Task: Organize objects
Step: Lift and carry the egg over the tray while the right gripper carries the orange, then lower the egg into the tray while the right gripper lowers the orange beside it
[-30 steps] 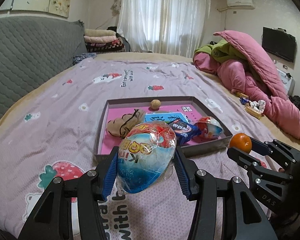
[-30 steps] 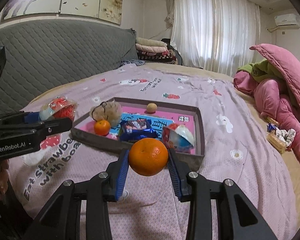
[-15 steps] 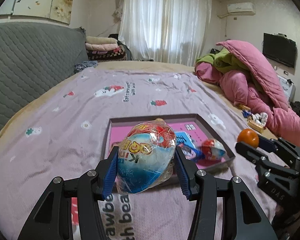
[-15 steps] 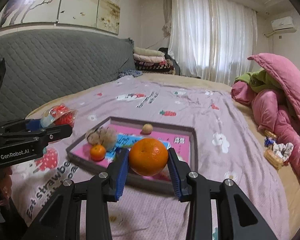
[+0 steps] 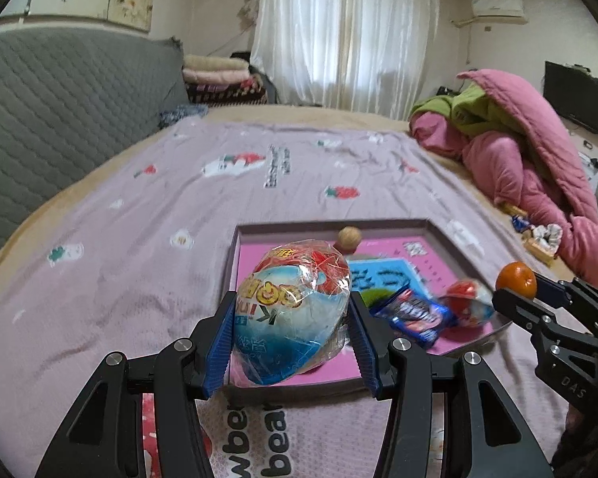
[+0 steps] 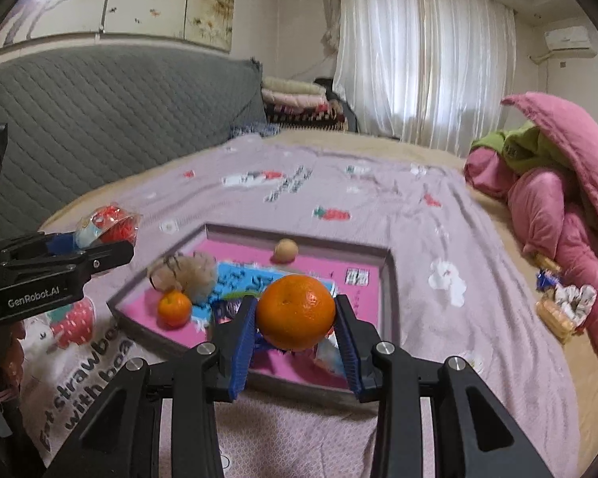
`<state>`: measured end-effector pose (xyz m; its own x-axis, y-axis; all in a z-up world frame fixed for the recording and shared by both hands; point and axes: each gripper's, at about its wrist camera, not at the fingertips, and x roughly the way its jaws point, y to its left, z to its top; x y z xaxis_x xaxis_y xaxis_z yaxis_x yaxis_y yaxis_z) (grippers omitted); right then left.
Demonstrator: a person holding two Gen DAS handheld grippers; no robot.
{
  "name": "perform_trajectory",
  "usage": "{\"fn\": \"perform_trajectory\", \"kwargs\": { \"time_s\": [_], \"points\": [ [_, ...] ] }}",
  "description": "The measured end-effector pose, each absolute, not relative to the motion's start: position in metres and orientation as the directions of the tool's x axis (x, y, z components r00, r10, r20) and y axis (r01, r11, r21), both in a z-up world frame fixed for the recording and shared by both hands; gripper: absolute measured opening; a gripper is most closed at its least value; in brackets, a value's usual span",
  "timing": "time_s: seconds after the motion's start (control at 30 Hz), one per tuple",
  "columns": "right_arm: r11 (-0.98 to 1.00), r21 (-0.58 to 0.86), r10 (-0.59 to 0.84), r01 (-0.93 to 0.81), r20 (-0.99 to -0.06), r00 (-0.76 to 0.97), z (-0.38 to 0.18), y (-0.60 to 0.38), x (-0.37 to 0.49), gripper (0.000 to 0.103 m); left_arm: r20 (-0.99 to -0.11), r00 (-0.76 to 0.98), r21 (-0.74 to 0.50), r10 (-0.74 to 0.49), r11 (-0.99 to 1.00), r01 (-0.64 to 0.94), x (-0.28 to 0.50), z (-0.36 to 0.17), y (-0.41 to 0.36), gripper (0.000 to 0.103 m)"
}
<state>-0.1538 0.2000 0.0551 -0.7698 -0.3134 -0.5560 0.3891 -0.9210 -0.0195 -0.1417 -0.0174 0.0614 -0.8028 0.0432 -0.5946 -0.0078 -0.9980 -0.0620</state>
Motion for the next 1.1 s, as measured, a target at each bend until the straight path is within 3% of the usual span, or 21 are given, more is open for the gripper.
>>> {"fn": "perform_trajectory", "kwargs": {
  "time_s": [0.5, 1.1],
  "points": [
    [-0.922, 0.017, -0.307, 0.388, -0.641, -0.703, 0.013, 0.198, -0.177, 0.039, -0.661, -0.75, -0.052, 0.029, -0.999, 0.008, -0.17, 0.015, -0.024, 0.054],
    [-0.926, 0.029, -0.302, 0.377, -0.656, -0.692, -0.001, 0.194, -0.196, 0.039, -0.673, -0.739, -0.064, 0.03, -0.998, 0.018, -0.193, 0.001, -0.025, 0.054]
  ]
}}
